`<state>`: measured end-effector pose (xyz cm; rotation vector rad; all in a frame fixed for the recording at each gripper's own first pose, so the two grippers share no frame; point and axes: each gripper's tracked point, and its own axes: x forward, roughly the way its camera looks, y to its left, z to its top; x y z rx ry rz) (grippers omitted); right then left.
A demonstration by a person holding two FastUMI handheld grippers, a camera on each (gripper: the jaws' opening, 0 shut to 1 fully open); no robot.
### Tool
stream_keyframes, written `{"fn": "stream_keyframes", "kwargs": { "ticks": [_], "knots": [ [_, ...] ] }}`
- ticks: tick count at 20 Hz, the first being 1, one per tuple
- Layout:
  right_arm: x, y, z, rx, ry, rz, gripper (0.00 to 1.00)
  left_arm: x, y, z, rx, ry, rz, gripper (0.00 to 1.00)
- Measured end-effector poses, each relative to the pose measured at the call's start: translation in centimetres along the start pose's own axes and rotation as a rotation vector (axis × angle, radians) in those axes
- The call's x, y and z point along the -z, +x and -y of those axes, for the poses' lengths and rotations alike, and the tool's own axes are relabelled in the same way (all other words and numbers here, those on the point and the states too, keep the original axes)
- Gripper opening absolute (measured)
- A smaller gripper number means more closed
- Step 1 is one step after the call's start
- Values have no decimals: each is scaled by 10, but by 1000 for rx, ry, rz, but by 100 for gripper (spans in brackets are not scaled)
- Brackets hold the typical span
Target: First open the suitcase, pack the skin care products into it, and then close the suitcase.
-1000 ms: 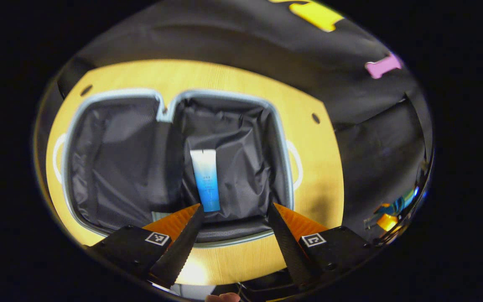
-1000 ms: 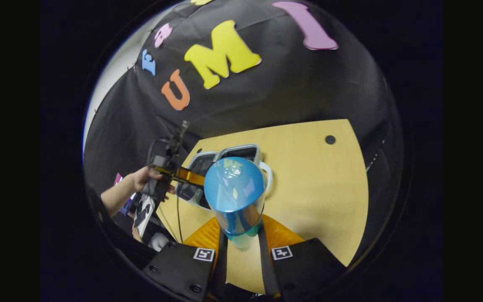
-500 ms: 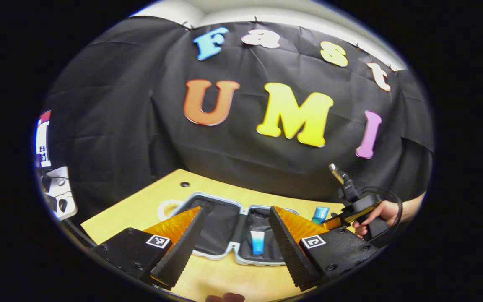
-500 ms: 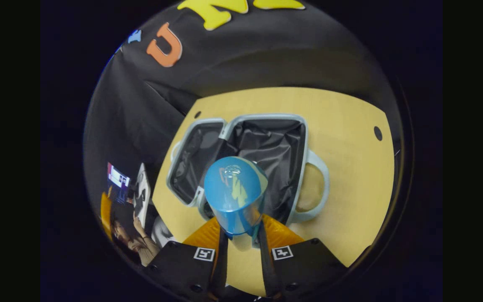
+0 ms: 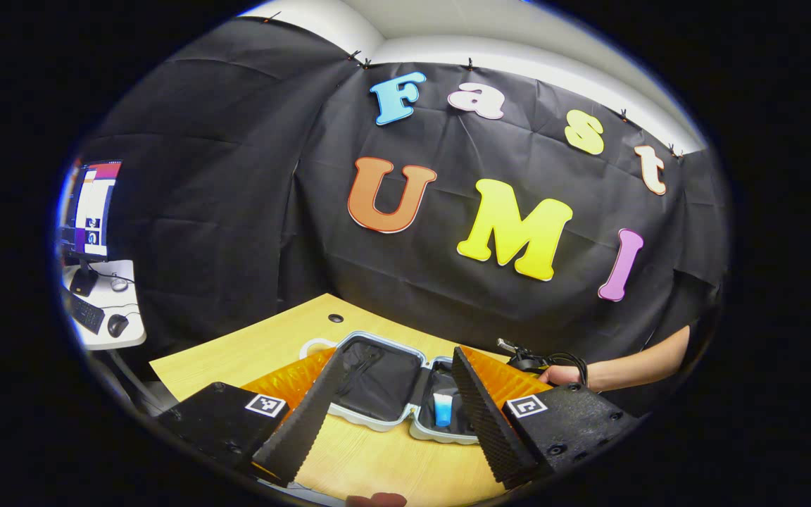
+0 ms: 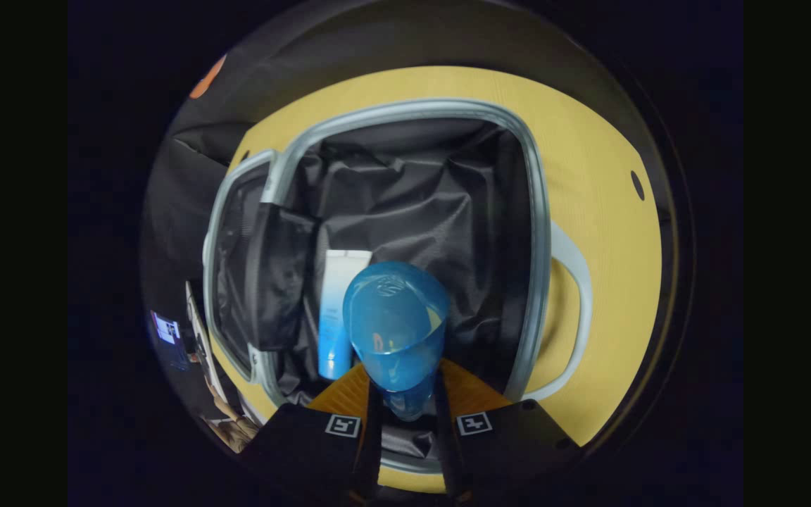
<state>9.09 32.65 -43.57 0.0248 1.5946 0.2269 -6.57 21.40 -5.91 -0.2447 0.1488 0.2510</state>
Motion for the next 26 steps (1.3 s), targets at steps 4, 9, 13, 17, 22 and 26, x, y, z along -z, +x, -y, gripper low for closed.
{"fn": "stream_keyframes", "kwargs": {
  "ticks": [4,9,13,17,22,26],
  "knots": [
    [-7,13,6,49,74,-6,33,4,-14,-18,-24,31,-30,98],
    [-7,16,9,98,72,-5,30,4,-25,-31,-38,1,-41,98],
    [-5,15,8,105,80,2,34,-1,-27,-30,-36,31,-36,98],
    [2,2,9,88,92,9,41,-3,-29,-26,-25,45,-37,98],
    [24,-73,-6,-112,22,146,55,4,-15,-22,16,30,-46,98],
    [35,-162,26,-196,-112,502,63,17,18,-38,-5,27,-72,98]
  ]
}}
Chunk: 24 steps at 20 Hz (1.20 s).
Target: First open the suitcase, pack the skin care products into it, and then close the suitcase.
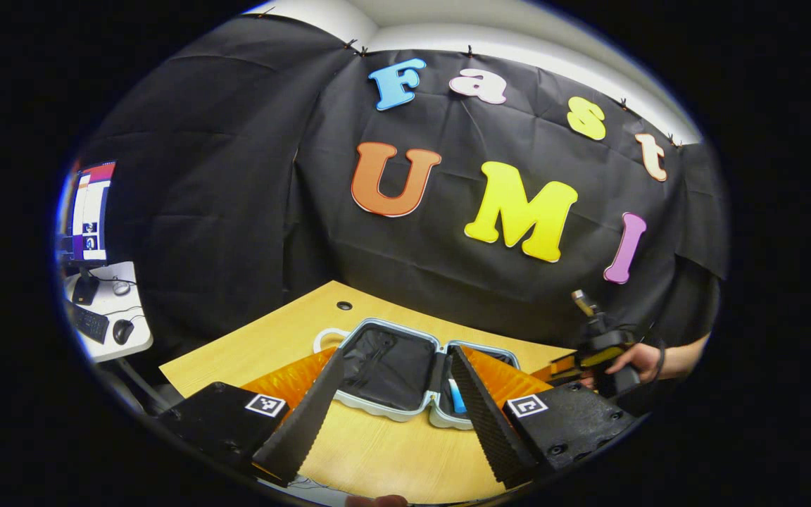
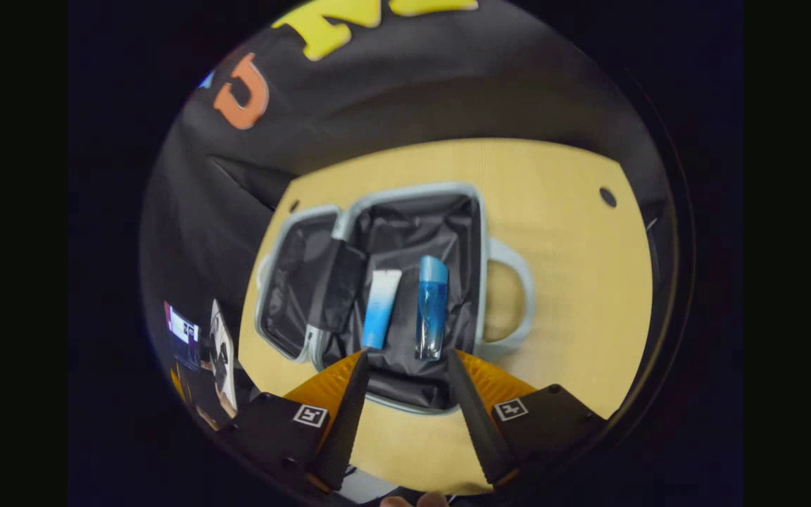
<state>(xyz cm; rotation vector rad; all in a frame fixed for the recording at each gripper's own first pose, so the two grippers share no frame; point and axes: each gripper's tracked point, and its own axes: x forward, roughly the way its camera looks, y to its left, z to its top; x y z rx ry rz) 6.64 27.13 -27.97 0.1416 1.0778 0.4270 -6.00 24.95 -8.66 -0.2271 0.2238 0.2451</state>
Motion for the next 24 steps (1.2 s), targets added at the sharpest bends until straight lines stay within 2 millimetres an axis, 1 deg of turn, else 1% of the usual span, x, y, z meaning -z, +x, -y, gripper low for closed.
{"fn": "stream_keyframes", "kwargs": {
  "ticks": [1,2,3,4,5,7,10,11,12,13,14,15,16,17,18,20,21,22,23,24],
  "knots": [
    [-5,-21,9,10,-75,102,68,2,12,-4,1,-8,-4,98],
    [-8,-41,14,19,-144,185,62,6,25,-8,9,-18,-13,98],
    [-11,-64,18,20,-210,259,68,9,40,-17,10,-26,-23,98],
    [-13,-88,21,31,-260,324,68,16,55,-28,6,-41,-52,98],
    [-14,-108,24,38,-297,380,68,25,72,-42,1,-49,-79,98],
    [-7,-138,25,43,-331,434,69,39,105,-72,-15,-74,-125,99],
    [-4,-177,31,57,-321,476,70,60,157,-112,-26,-159,-196,99],
    [-6,-186,36,77,-325,488,70,65,177,-125,-27,-203,-210,98],
    [-17,-207,35,106,-335,506,70,69,196,-133,-18,-245,-223,98],
    [-21,-216,41,132,-338,523,71,72,212,-142,-22,-278,-244,98],
    [-23,-224,46,150,-327,528,67,77,228,-153,-39,-294,-262,97],
    [-24,-229,49,161,-302,530,71,85,242,-163,-54,-303,-284,97],
    [-26,-232,54,172,-269,523,68,94,254,-173,-74,-303,-306,97],
    [-26,-234,60,184,-238,518,71,103,265,-177,-75,-304,-333,96],
    [-28,-236,67,203,-217,517,68,111,274,-180,-82,-303,-351,96],
    [-32,-241,76,251,-241,525,71,126,291,-188,-103,-290,-382,96],
    [-33,-242,75,261,-263,526,70,132,299,-193,-117,-290,-391,96],
    [-33,-243,72,268,-283,523,70,137,304,-192,-113,-305,-404,100],
    [-34,-243,69,269,-296,521,71,140,307,-192,-112,-318,-414,97],
    [-35,-243,67,266,-301,517,70,144,312,-189,-105,-327,-425,96]
  ]
}}
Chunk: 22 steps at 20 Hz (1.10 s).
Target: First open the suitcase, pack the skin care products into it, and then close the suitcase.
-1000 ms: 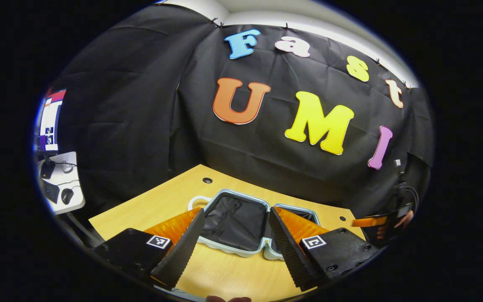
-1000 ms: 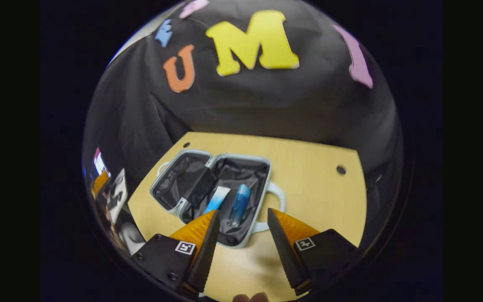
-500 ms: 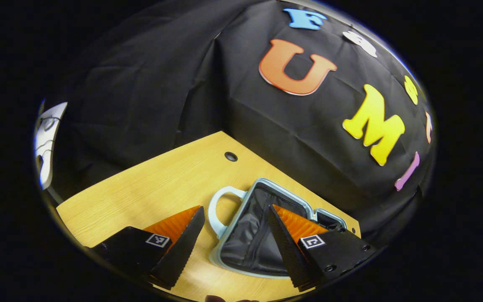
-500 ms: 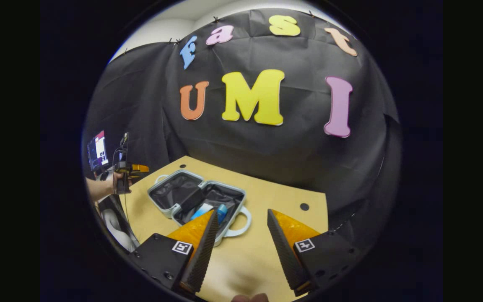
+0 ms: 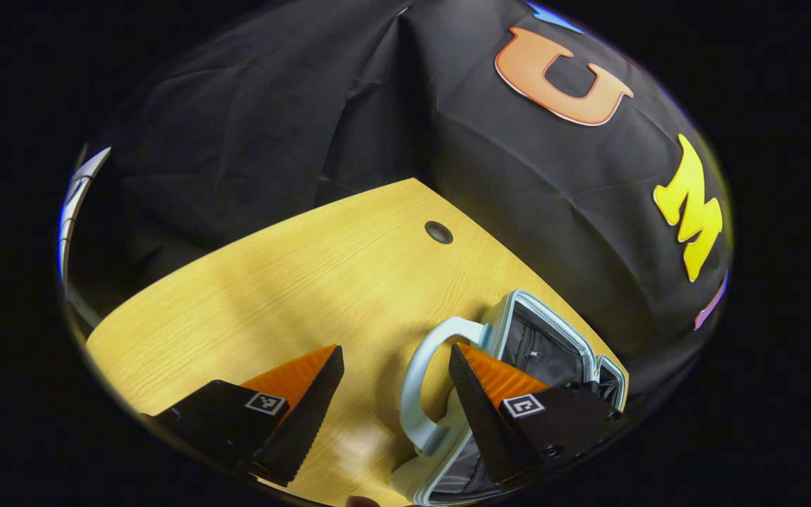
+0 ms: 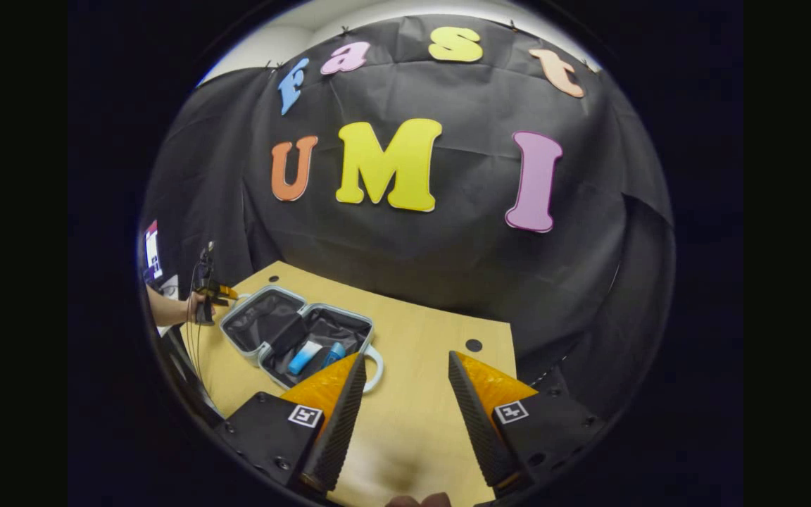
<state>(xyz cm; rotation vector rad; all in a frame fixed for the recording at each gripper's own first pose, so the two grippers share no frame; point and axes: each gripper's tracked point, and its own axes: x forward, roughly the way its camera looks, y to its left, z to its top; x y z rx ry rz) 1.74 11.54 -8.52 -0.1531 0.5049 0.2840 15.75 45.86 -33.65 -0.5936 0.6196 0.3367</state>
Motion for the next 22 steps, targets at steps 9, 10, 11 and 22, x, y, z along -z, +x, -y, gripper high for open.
{"fn": "stream_keyframes", "kwargs": {
  "ticks": [9,10,11,22],
  "knots": [
    [3,-2,18,19,55,-22,68,17,17,4,-23,18,-86,41],
    [5,-3,21,22,59,-23,71,16,13,5,-35,19,-93,29],
    [6,-6,24,23,61,-23,67,18,15,5,-47,33,-101,23],
    [15,-29,68,24,214,61,71,-54,-107,148,23,172,79,6]
  ]
}}
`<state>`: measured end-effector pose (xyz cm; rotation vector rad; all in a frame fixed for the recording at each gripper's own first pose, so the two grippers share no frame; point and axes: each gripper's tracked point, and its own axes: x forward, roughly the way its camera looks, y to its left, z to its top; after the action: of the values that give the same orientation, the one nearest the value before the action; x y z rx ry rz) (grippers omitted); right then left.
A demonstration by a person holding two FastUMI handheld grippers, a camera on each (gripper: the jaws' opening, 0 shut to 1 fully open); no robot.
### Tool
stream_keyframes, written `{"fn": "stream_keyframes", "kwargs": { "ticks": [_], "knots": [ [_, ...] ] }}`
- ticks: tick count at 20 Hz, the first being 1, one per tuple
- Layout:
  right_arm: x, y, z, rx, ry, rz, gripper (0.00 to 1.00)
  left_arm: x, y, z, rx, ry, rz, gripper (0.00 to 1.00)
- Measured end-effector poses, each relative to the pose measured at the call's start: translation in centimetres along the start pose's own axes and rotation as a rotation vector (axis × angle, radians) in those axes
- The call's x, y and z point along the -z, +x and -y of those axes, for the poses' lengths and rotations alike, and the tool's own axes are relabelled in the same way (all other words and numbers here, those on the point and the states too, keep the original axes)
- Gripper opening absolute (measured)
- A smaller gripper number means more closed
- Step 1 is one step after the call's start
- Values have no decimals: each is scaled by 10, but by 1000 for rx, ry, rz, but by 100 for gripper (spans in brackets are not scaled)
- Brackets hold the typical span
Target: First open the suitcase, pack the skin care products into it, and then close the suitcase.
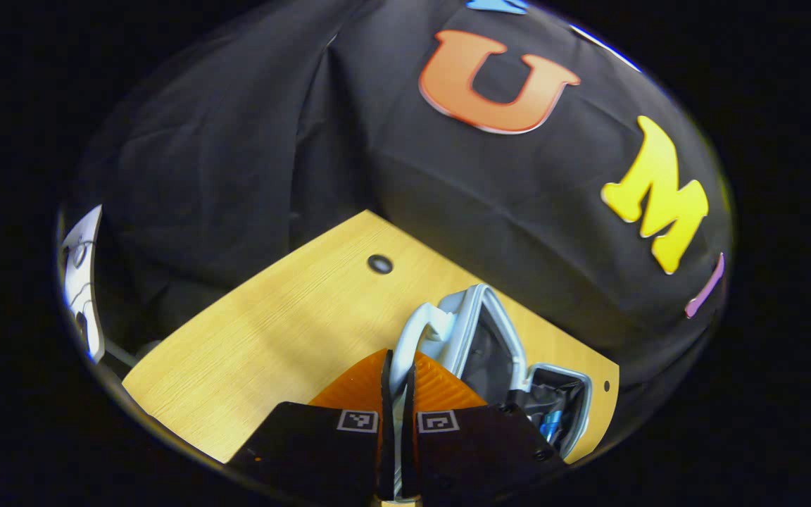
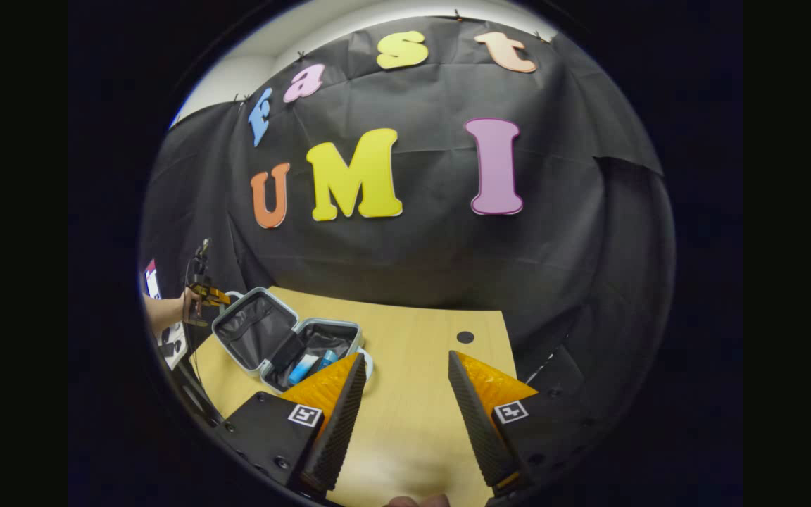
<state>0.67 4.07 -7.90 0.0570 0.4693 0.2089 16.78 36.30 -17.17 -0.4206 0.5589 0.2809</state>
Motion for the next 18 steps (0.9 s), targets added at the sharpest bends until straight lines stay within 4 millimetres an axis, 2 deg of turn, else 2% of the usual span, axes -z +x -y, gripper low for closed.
{"fn": "stream_keyframes", "kwargs": {
  "ticks": [2,4,5,6,9,11,13,15,18],
  "knots": [
    [4,-8,14,6,27,10,71,-14,-34,59,58,40,70,6],
    [4,-15,31,25,40,26,71,-13,-65,125,148,47,129,6],
    [1,-19,40,38,25,44,67,-9,-78,158,185,41,144,6],
    [-2,-25,46,49,4,68,70,1,-88,188,209,47,153,6],
    [-17,-45,67,106,-25,136,71,47,-102,267,276,98,182,5],
    [-17,-55,82,141,-31,150,71,79,-102,310,313,174,184,5],
    [-12,-65,96,176,-44,142,71,108,-97,344,335,218,175,5],
    [-5,-75,108,206,-47,119,71,141,-81,367,344,240,153,5],
    [8,-89,126,263,-60,80,71,198,-53,390,366,256,99,5]
  ]
}}
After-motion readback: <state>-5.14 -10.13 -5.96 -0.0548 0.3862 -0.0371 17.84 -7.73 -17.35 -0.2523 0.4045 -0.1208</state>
